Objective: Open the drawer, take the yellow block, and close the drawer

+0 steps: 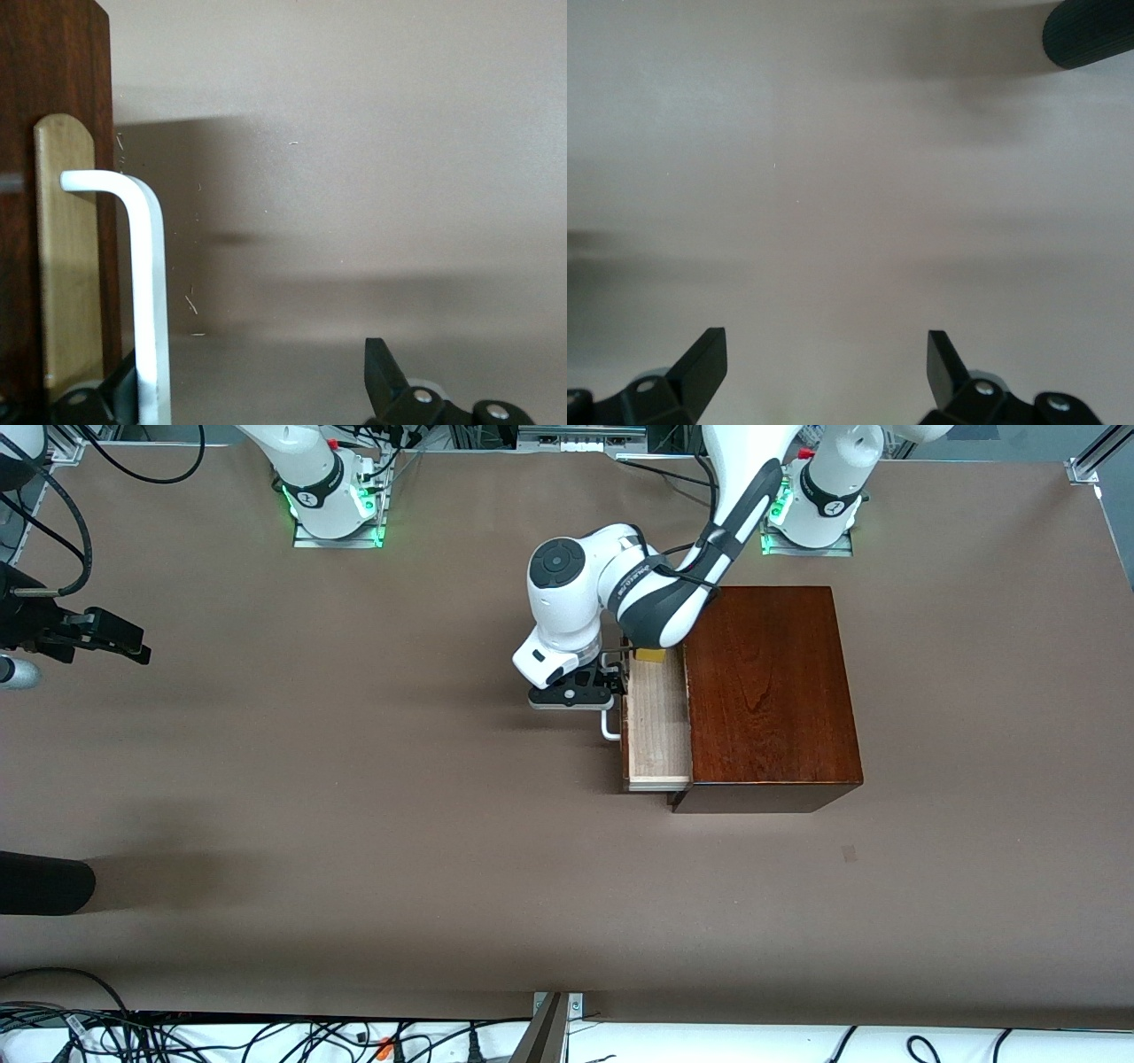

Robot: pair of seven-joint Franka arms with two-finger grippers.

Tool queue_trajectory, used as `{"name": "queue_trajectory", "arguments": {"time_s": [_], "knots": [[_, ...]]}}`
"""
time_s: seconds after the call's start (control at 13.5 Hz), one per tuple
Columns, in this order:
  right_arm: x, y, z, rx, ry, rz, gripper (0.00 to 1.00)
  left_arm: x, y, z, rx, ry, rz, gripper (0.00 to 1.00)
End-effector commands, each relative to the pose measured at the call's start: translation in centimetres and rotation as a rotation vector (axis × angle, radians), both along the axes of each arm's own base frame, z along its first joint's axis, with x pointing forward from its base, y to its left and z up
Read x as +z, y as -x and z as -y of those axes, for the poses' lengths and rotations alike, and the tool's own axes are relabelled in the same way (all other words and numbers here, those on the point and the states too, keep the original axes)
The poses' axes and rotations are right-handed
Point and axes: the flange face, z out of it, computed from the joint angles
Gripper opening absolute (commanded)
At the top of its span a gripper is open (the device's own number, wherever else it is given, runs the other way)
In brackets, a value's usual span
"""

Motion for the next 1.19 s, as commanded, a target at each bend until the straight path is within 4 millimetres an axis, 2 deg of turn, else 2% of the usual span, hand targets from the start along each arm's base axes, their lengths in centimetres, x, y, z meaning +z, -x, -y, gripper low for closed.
{"name": "queue_trajectory", "arguments": {"time_s": [0.0,0.37,0.59,0.96,1.11], "knots": [[0.0,0.3,0.1,0.009,-0.004,0.007,1.00,-0.7,0.3,3.0,0.014,0.072,0.010,1.00],[0.0,0.2,0.1,0.009,-0.003,0.008,1.00,0.8,0.2,4.4,0.014,0.103,0.025,1.00],[0.0,0.3,0.2,0.007,-0.003,0.008,1.00,1.1,0.2,4.4,0.009,0.102,0.031,1.00],[0.1,0.2,0.2,0.007,-0.003,0.011,1.00,1.0,0.1,3.3,-0.004,0.032,0.000,1.00],[0.0,0.2,0.1,0.009,-0.005,0.008,1.00,1.9,0.0,2.6,-0.023,0.001,-0.017,1.00]]}}
